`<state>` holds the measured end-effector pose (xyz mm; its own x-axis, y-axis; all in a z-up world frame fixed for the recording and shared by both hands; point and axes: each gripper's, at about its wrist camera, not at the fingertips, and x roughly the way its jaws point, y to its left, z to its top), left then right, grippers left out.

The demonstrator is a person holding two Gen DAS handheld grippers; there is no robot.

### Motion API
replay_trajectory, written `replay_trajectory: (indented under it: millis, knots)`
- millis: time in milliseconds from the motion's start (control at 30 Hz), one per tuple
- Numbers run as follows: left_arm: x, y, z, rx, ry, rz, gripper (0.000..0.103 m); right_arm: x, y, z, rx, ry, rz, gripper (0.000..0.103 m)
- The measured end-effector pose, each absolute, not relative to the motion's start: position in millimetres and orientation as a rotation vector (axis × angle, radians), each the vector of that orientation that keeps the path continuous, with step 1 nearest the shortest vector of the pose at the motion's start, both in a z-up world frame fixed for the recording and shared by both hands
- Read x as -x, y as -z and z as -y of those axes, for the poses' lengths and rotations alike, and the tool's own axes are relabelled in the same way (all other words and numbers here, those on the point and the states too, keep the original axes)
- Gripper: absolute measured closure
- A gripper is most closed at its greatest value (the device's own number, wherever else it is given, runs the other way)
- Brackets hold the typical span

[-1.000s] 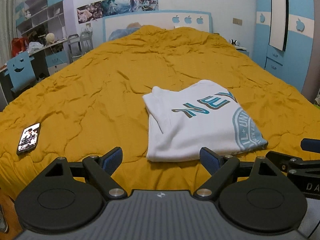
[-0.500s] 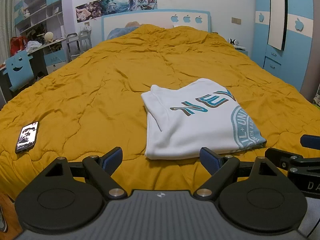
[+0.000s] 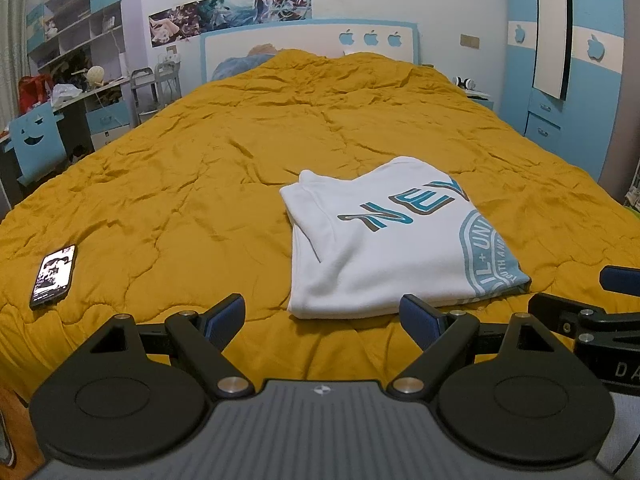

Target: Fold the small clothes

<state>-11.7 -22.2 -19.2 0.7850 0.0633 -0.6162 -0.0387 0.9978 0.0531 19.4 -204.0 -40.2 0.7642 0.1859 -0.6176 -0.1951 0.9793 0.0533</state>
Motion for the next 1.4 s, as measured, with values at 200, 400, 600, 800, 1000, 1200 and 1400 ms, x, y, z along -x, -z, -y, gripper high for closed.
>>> replay_trajectory:
  millis: [200, 400, 600, 800, 1000, 1200, 1400]
  knots:
    - [12.4, 20.7, 19.7, -0.04, -0.044, -0.661, 0.002, -18.0, 40.2, 202.8, 0.016, -0.204, -0.664, 0.021]
    - [12.0, 20.2, 19.4, -0.042, -0.042, -0.659, 0.002, -18.4, 40.3, 203.5, 0.016, -0.206, -0.664, 0.021]
    - [12.0, 20.0, 20.1, -0.042, -0.044, -0.659, 0.002, -18.6, 40.5, 203.6, 0.017, -0.206, -0.664, 0.021]
    - [11.8, 18.4, 18.4, -0.043, -0.04, -0.657, 0.002, -18.5, 40.6, 203.3, 0.016, -0.206, -0.664, 0.021]
    - [11.1, 16.9, 16.4, -0.051, -0.033, -0.654, 0.002, -18.7, 40.9, 203.3, 0.017, -0.206, -0.665, 0.021]
    - [11.2, 16.4, 16.1, -0.058, -0.028, -0.651, 0.002, -18.4, 40.7, 203.1, 0.017, -0.206, -0.664, 0.021]
    - [10.6, 15.9, 11.3, -0.057, -0.028, -0.646, 0.002, -17.1, 39.9, 201.8, 0.02, -0.205, -0.665, 0.021]
